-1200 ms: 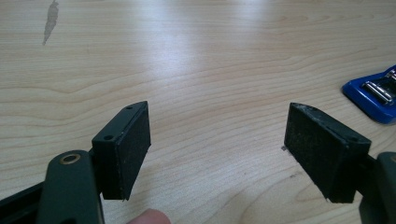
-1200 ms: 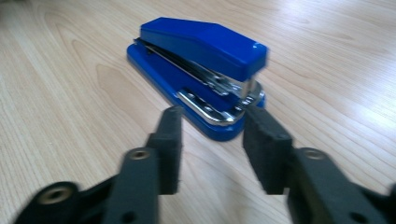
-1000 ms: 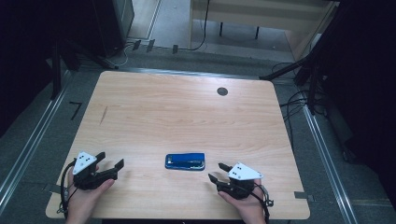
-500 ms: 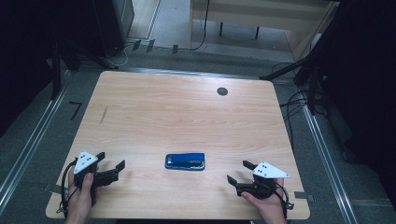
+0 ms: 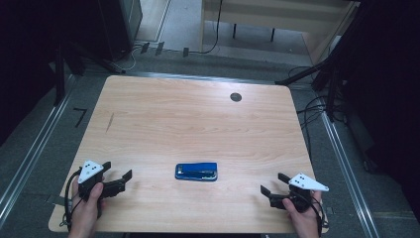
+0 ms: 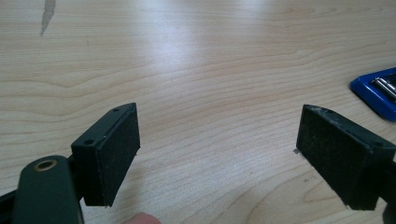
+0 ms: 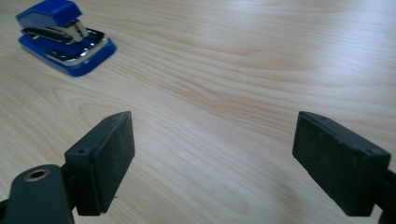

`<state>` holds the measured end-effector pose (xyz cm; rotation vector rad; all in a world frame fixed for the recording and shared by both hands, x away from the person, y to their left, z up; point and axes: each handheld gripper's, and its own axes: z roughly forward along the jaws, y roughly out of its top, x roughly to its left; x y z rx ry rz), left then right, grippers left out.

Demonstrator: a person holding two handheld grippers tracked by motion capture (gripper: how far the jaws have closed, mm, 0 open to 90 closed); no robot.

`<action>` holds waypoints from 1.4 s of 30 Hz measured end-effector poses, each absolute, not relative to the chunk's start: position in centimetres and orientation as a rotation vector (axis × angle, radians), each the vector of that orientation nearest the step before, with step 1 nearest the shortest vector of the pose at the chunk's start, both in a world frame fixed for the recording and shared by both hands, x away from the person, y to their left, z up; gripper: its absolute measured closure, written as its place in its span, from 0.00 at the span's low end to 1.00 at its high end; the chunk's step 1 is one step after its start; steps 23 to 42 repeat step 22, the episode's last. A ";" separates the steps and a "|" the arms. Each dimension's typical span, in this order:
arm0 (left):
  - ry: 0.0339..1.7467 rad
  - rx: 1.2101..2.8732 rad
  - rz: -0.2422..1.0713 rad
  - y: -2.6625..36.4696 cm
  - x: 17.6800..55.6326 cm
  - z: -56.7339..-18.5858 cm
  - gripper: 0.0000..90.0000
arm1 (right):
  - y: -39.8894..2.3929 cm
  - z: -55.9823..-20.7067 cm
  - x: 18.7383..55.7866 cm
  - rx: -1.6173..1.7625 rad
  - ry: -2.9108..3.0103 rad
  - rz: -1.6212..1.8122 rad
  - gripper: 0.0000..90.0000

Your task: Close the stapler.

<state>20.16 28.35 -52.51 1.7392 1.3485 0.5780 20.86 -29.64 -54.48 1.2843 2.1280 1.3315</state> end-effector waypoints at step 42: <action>1.367 1.759 0.570 28.3 20.4 -52.6 0.15 | -35.5 -55.2 20.0 1.504 1.972 1.227 0.11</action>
